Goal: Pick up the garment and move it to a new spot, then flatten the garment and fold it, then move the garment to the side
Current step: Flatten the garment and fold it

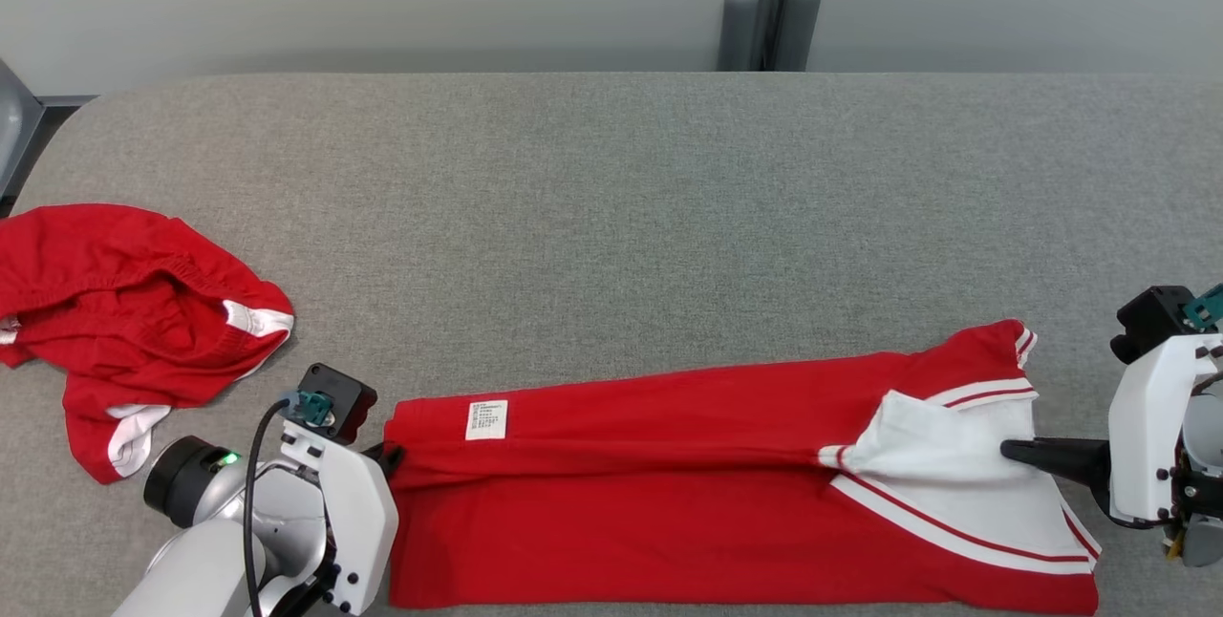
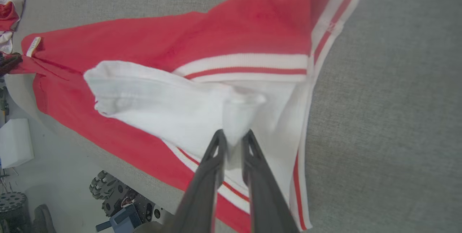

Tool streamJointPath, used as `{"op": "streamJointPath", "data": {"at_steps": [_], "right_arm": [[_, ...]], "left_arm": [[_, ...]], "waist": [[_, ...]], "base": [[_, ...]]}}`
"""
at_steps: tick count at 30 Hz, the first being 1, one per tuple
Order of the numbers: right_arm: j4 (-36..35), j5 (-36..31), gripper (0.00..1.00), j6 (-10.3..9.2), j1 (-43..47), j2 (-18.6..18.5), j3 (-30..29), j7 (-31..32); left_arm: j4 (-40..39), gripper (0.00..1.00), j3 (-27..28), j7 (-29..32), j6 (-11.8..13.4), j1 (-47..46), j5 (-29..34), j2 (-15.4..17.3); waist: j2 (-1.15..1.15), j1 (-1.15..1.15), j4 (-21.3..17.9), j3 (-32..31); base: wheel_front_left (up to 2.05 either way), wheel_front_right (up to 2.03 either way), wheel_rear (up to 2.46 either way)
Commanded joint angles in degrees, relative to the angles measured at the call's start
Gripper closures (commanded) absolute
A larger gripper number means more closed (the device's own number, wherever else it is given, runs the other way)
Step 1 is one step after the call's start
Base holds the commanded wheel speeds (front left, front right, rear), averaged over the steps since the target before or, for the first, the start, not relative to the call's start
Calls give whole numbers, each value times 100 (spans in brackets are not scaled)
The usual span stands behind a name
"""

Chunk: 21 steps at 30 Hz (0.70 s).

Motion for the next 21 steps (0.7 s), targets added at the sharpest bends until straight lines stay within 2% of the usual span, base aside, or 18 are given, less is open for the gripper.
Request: {"op": "streamJointPath", "data": {"at_steps": [1,13,18,21], "right_arm": [[28,32,0,3,108,-9,-11,24],[-87,202,0,3,636,-59,-166,-181],[-202,295,0,3,907,-166,-223,-302],[-370,245,0,4,962,-202,-409,-671]], "left_arm": [[-10,0,-1,11,31,55,-23,70],[-242,0,1,221,143,364,-172,206],[-567,0,91,267,310,601,-259,320],[-834,0,197,121,441,693,-241,359]], "waist": [[0,0,-2,-10],[0,0,-58,-281],[0,0,-95,-422],[0,0,-109,-474]], "base": [[0,0,0],[0,0,0],[0,0,0],[0,0,0]]}}
